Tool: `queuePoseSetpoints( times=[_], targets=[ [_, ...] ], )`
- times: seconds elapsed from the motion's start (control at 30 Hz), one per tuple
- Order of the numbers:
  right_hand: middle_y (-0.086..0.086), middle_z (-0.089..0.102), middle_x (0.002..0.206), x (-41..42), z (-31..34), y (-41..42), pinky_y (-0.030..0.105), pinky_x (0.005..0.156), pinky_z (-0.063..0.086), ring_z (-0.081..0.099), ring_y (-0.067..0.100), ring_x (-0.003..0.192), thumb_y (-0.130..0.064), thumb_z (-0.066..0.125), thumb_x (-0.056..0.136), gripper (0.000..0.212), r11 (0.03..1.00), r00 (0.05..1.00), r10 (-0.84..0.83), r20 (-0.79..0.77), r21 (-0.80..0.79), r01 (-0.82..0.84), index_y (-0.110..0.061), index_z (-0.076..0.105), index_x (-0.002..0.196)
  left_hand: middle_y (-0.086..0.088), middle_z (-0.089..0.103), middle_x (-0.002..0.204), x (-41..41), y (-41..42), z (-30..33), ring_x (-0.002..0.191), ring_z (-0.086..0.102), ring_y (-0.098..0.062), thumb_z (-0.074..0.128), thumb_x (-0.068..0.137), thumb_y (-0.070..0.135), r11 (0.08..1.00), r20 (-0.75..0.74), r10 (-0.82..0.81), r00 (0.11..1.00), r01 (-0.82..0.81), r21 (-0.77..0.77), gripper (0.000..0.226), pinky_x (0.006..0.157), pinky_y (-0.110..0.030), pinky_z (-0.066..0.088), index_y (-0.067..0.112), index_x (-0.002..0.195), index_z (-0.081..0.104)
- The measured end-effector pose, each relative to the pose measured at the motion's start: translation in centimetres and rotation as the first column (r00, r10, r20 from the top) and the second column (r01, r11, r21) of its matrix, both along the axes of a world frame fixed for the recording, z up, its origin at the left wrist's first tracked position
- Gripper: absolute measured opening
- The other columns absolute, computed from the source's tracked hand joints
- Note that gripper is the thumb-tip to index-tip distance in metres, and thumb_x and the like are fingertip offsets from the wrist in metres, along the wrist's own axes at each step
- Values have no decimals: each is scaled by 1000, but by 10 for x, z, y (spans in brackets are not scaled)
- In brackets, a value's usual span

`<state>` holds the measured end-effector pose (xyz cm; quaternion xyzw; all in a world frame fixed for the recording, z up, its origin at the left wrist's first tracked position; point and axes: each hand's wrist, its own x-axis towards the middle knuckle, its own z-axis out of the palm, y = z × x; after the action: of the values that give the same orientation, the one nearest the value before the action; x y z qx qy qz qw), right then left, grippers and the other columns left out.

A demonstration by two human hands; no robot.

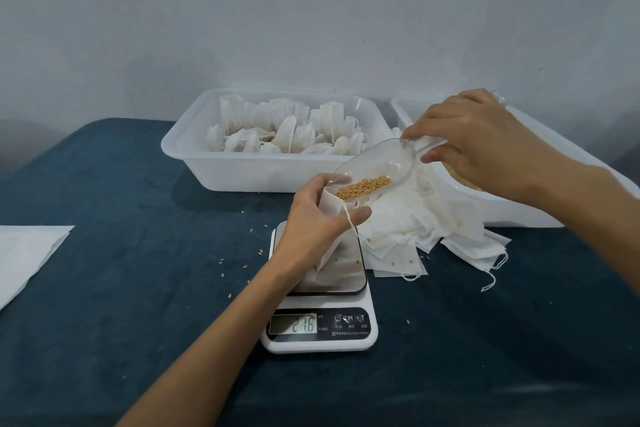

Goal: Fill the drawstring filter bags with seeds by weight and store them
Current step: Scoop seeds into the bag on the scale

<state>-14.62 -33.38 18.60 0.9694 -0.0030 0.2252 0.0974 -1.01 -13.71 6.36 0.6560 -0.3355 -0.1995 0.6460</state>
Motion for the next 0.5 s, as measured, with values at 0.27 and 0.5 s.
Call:
queuePoseSetpoints(
  times=[0.27, 0.5],
  targets=[
    [3, 72, 104, 1, -3, -4, 42, 100, 32, 63, 31, 101, -8, 80, 82, 36, 1000, 1000, 0, 7, 4, 0, -16, 73, 116, 7, 76, 118, 0, 0, -1, 110, 72, -11, 88, 80, 18, 1000, -19, -9, 1000, 9, -8, 45, 107, -45, 52, 29, 119, 67],
    [1, 71, 105, -3, -9, -10, 40, 99, 31, 62, 30, 101, -9, 80, 82, 37, 1000, 1000, -12, 10, 13, 11, -18, 72, 117, 3, 74, 121, -1, -1, 0, 112, 71, -17, 86, 72, 27, 1000, -34, -11, 999, 11, -20, 49, 102, -51, 55, 28, 117, 68]
  ],
)
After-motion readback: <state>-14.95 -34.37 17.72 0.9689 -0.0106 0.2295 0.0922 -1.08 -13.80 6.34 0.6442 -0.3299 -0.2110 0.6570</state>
